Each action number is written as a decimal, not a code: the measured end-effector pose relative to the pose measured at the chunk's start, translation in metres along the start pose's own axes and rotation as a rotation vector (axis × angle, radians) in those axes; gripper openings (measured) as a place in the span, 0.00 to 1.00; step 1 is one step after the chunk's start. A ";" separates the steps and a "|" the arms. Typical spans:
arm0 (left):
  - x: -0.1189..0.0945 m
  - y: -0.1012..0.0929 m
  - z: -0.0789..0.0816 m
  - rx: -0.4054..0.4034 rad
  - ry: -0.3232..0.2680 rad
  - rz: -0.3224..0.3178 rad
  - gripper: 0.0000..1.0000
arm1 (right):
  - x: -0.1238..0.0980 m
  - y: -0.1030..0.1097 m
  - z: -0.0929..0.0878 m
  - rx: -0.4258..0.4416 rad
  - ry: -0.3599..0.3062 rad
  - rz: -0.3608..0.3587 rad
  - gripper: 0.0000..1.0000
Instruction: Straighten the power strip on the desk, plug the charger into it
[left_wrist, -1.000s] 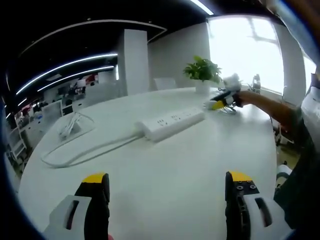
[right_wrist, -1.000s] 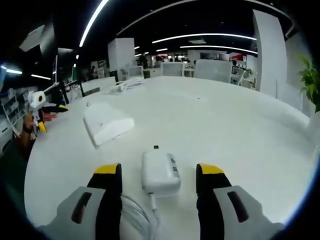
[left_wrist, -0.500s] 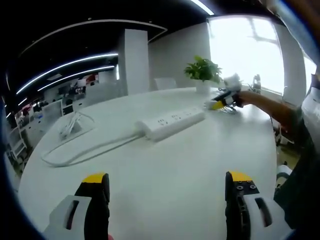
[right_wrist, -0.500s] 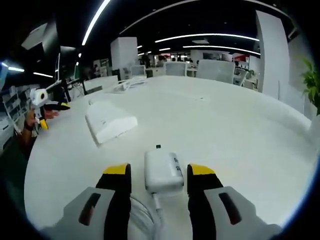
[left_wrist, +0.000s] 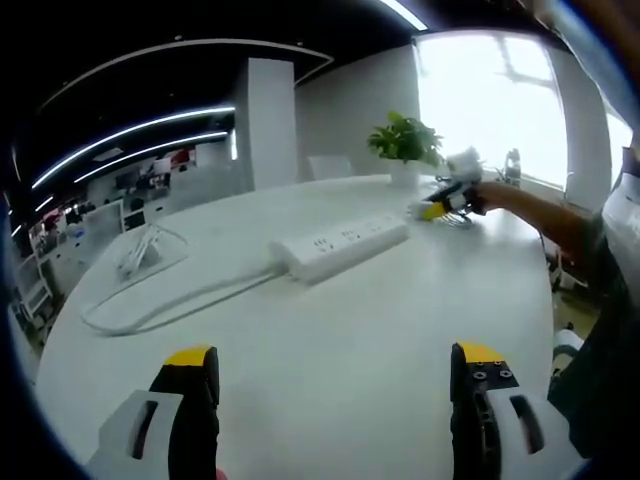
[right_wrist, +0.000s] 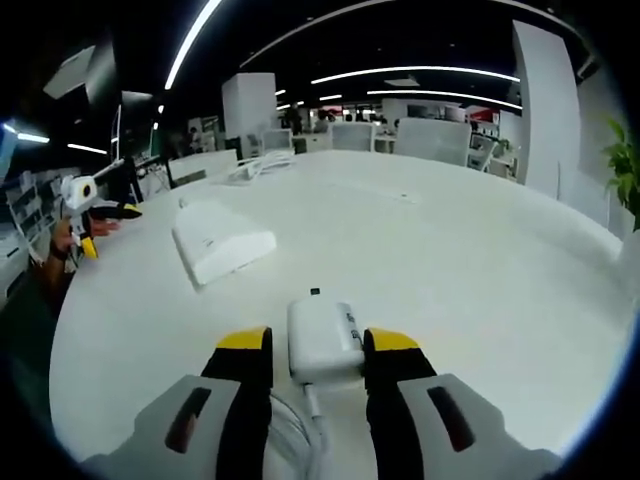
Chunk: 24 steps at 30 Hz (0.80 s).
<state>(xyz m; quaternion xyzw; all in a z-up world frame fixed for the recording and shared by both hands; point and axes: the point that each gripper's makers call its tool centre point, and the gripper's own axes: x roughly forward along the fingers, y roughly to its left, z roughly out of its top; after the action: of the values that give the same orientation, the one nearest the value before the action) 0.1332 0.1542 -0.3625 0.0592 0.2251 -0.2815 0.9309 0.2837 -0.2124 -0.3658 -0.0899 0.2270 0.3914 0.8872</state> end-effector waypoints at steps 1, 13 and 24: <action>0.000 0.000 0.000 0.000 0.000 -0.001 0.99 | 0.000 0.000 0.000 0.000 0.000 0.000 0.36; 0.002 -0.002 0.002 0.007 0.001 -0.006 0.99 | -0.001 -0.002 0.000 0.001 0.000 0.000 0.34; 0.003 -0.001 0.001 0.004 0.000 -0.006 0.99 | -0.001 -0.005 -0.001 -0.014 0.003 -0.002 0.29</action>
<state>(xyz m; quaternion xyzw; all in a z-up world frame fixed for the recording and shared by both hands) 0.1352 0.1517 -0.3625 0.0603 0.2247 -0.2848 0.9299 0.2868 -0.2169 -0.3662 -0.0967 0.2255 0.3920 0.8866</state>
